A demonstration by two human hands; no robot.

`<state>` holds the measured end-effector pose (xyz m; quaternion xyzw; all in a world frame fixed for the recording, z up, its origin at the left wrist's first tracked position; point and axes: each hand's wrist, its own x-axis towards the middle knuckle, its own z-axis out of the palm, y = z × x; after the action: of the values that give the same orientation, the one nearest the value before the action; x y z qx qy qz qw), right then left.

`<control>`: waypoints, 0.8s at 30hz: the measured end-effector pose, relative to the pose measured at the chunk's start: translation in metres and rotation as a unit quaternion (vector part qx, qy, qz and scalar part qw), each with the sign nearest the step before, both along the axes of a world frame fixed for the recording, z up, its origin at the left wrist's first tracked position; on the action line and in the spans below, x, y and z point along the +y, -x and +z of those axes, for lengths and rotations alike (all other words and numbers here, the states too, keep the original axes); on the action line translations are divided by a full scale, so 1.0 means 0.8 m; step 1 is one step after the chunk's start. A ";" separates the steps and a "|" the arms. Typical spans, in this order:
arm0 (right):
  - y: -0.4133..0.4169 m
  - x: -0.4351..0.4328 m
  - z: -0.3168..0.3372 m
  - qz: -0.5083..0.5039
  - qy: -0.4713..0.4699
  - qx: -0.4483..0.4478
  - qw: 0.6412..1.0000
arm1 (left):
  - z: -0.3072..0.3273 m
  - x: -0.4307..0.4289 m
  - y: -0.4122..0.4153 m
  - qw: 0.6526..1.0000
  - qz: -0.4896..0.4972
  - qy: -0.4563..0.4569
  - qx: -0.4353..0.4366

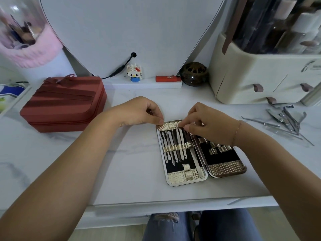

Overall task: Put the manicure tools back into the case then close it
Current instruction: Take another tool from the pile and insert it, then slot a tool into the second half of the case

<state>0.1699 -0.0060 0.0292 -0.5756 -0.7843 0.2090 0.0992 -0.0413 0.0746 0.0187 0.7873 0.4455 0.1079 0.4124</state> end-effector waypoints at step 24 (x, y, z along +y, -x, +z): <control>-0.153 -0.038 -0.018 -0.328 -0.078 -0.046 0.940 | -0.005 0.004 0.002 1.000 0.003 -0.009 0.004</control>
<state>0.2921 -0.0365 0.0145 -0.8008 -0.5692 0.0764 0.1701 -0.0426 0.0775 0.0147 0.7901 0.4481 0.1097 0.4035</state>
